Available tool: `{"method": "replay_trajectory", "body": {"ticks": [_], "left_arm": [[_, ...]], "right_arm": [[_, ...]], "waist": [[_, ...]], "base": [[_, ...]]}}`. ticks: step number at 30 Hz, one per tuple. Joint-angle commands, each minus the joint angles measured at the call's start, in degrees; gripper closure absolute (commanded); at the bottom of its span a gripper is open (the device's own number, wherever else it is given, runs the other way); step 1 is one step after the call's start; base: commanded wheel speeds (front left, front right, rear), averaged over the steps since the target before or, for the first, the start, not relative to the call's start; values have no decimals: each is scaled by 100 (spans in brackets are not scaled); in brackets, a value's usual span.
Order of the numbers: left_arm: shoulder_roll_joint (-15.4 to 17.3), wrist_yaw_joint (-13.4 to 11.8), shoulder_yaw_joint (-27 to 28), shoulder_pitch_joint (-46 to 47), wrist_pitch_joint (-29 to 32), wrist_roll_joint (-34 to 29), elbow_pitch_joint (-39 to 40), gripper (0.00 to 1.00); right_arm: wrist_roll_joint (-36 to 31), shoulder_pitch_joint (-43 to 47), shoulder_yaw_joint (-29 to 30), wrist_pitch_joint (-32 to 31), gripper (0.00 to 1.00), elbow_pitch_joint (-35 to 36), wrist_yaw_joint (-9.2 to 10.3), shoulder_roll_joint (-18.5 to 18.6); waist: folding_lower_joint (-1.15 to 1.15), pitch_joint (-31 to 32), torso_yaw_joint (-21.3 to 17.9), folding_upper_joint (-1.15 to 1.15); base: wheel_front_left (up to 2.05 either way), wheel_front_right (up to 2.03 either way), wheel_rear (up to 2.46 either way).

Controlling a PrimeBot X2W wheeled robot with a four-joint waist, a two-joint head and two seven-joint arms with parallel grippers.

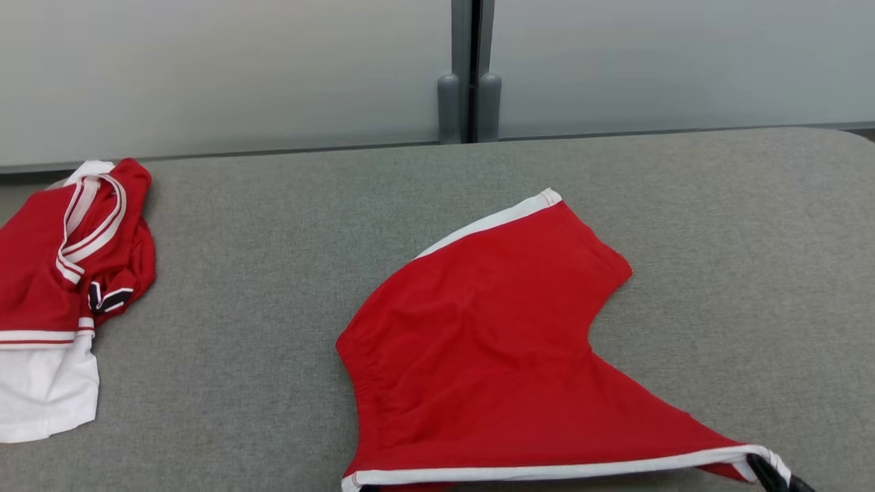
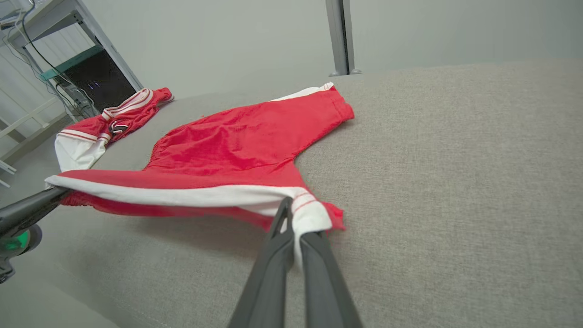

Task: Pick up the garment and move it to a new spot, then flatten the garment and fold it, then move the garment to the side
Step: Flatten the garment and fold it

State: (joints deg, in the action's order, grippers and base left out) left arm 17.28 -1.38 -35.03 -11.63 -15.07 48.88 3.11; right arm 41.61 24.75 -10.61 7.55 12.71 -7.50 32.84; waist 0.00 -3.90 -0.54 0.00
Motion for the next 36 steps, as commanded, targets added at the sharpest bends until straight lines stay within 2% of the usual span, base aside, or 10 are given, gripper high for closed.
{"method": "replay_trajectory", "body": {"ticks": [1,4,11,15,16,21,28,36], "left_arm": [[31,6,44,39,21,-5,49,100],[65,18,43,282,143,-20,167,100],[-10,114,100,1145,652,138,515,100],[-157,196,59,1773,1029,268,509,100],[-265,214,35,2072,1202,324,460,100],[-531,228,14,2693,1490,454,254,100],[-796,318,-54,3308,1760,573,-279,100],[-934,429,-44,3688,1893,694,-812,100]], "right_arm": [[-55,-97,78,-67,100,52,1,26],[-59,-523,199,-295,100,185,1,18],[45,-2293,80,-1102,100,-38,1,502],[289,-3438,-45,-1601,100,-481,1,811],[287,-3977,-233,-1847,100,-730,1,977],[521,-5109,-716,-2272,100,-1399,1,1051],[666,-6112,-1184,-2524,100,-2174,1,1123],[828,-6640,-1665,-2679,100,-2464,1,1285]], "waist": [[0,-182,140,0],[0,-503,291,0],[0,-1364,809,0],[0,-1719,1096,0],[0,-1858,1219,0],[0,-2077,1493,0],[0,-2240,1743,0],[0,-2373,1797,0]], "base": [[0,0,0],[0,0,0],[0,0,0],[0,0,0],[0,0,0],[0,0,0],[0,0,0],[0,0,0]]}}
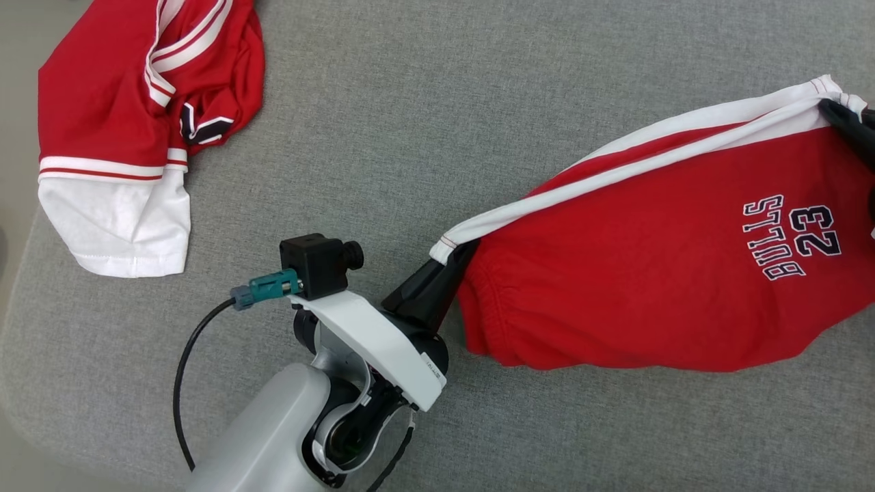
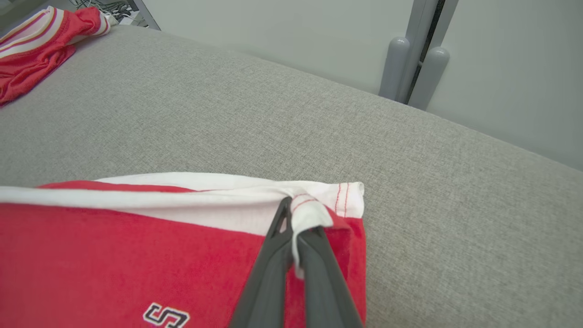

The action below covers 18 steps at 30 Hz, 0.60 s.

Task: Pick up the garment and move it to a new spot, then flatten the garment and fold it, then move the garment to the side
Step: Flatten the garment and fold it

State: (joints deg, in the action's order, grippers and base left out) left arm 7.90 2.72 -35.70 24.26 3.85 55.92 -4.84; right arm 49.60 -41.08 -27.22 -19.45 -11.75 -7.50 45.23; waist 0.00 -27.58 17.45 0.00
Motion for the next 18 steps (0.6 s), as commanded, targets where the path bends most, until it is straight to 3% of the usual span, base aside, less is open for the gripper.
{"method": "replay_trajectory", "body": {"ticks": [1,10,18], "left_arm": [[-4,26,24,130,11,-10,-73,100],[-89,73,22,343,45,61,-345,100],[-168,-50,0,499,65,40,-660,100]], "right_arm": [[41,-103,-36,48,100,-51,1,58],[92,-443,-335,78,100,-271,1,135],[49,-779,-685,47,100,-501,1,44]], "waist": [[0,-15,-6,0],[0,-82,9,0],[0,-150,8,0]], "base": [[0,0,0],[0,0,0],[0,0,0]]}}
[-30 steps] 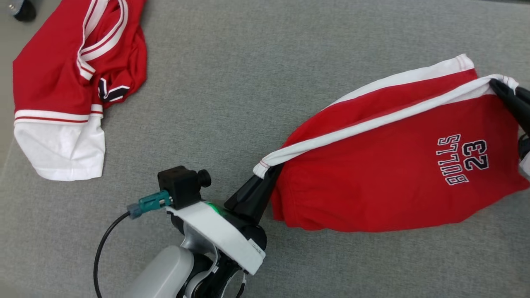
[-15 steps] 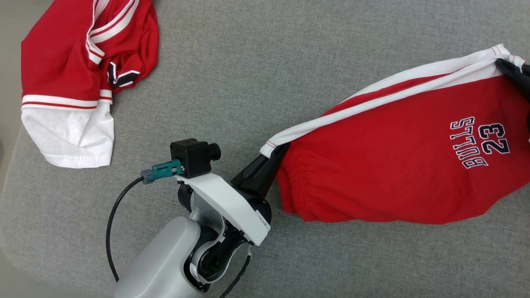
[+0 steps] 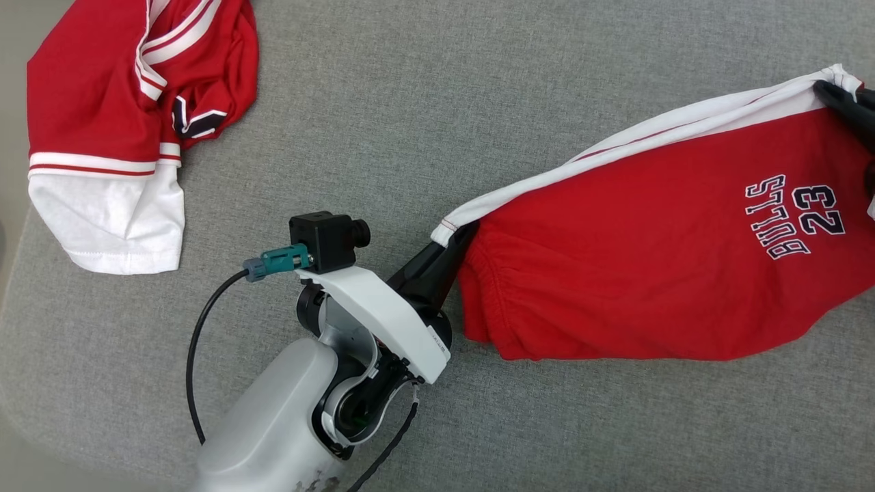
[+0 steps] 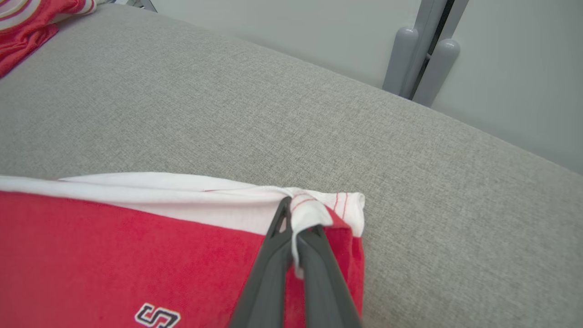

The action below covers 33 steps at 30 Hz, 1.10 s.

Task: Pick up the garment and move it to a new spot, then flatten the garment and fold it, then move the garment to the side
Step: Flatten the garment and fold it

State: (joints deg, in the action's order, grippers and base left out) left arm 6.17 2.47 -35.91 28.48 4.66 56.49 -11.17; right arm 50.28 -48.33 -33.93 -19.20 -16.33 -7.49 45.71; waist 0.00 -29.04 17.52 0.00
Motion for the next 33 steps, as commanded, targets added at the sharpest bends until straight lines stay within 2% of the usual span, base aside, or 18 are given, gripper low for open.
{"method": "replay_trajectory", "body": {"ticks": [1,2,3,4,5,6,13,22,27,33], "left_arm": [[-4,-38,28,96,-27,-18,-57,100],[-17,-69,46,98,-29,12,-96,99],[-29,-92,66,105,-47,40,-124,78],[-38,-110,68,117,-41,54,-147,55],[-42,-112,50,117,-9,66,-173,11],[-45,-114,39,112,3,68,-192,0],[16,-174,79,-49,-62,89,-269,0],[306,-372,156,-427,-336,-129,-36,0],[515,-619,263,-820,-936,-502,289,0],[729,-1082,433,-1573,-1794,-1091,505,0]], "right_arm": [[-24,-82,-48,47,100,-71,-1,-15],[-21,-105,-87,63,100,-102,-1,-29],[-23,-130,-116,80,98,-139,0,-41],[-64,-164,-150,109,64,-162,0,-41],[-95,-196,-172,149,1,-201,-1,-43],[-115,-204,-203,174,0,-254,0,-56],[-14,-309,-361,192,0,-278,0,3],[618,-178,-190,-179,0,41,0,298],[175,120,43,602,0,128,-1,373],[-611,1227,614,1981,0,-122,-1,-56]], "waist": [[0,-9,2,0],[0,-13,3,0],[0,-20,2,0],[0,-29,-1,0],[0,-36,-7,0],[0,-37,-13,0],[0,100,-110,0],[0,469,-296,0],[0,888,-401,0],[0,1566,-601,0]], "base": [[0,0,0],[0,0,0],[0,0,0],[0,0,0],[0,0,0],[0,0,0],[0,0,0],[0,0,0],[0,0,0],[0,0,0]]}}
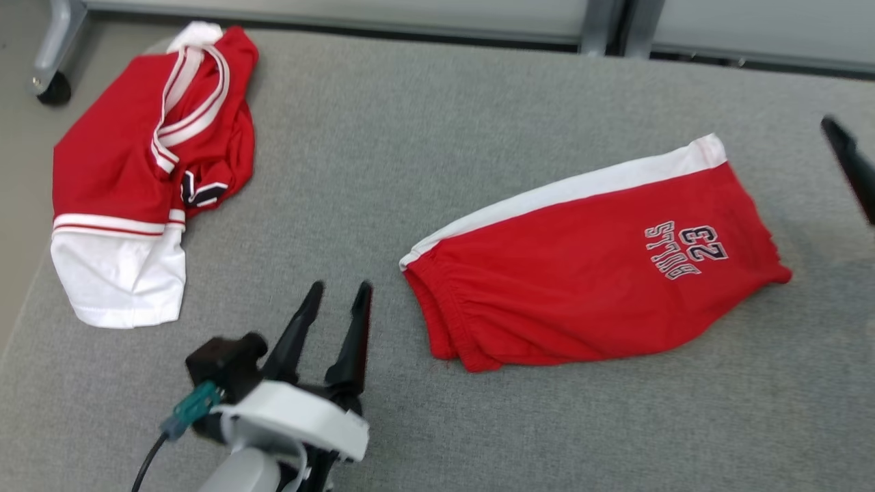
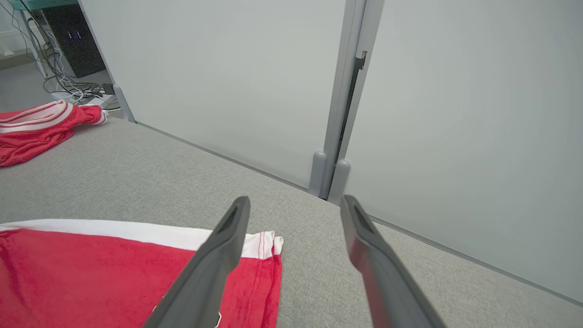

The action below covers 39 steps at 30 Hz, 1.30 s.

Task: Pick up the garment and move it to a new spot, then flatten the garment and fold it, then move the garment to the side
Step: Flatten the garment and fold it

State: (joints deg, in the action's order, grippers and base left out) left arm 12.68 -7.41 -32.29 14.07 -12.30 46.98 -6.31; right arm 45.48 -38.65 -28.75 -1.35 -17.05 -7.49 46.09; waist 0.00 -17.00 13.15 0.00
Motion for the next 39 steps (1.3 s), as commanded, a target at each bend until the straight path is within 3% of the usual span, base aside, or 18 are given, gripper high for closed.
{"method": "replay_trajectory", "body": {"ticks": [1,8,13,19,27,39], "left_arm": [[141,-191,128,-263,-173,-302,36,0],[9,-540,807,-1098,-290,-1236,508,0],[-335,-322,1319,-1476,-283,-1904,872,0],[-741,136,1577,-1274,-284,-2322,907,0],[-968,551,1592,-961,-284,-2434,746,0],[-972,410,1465,-1017,-284,-2152,794,0]], "right_arm": [[-302,473,205,367,0,-94,-1,-208],[-912,1654,589,478,0,-121,0,-884],[-1125,1876,828,-11,0,88,0,-1169],[-1358,1366,1140,-833,0,22,0,-1345],[-1795,495,1358,-1857,0,-542,0,-1458],[-2297,556,1472,-2330,0,-810,0,-1445]], "waist": [[0,448,-217,0],[0,639,-421,0],[0,401,-360,0],[0,-110,-59,0],[0,-600,419,0],[0,-578,496,0]], "base": [[0,0,0],[0,0,0],[0,0,0],[0,0,0],[0,0,0],[0,0,0]]}}
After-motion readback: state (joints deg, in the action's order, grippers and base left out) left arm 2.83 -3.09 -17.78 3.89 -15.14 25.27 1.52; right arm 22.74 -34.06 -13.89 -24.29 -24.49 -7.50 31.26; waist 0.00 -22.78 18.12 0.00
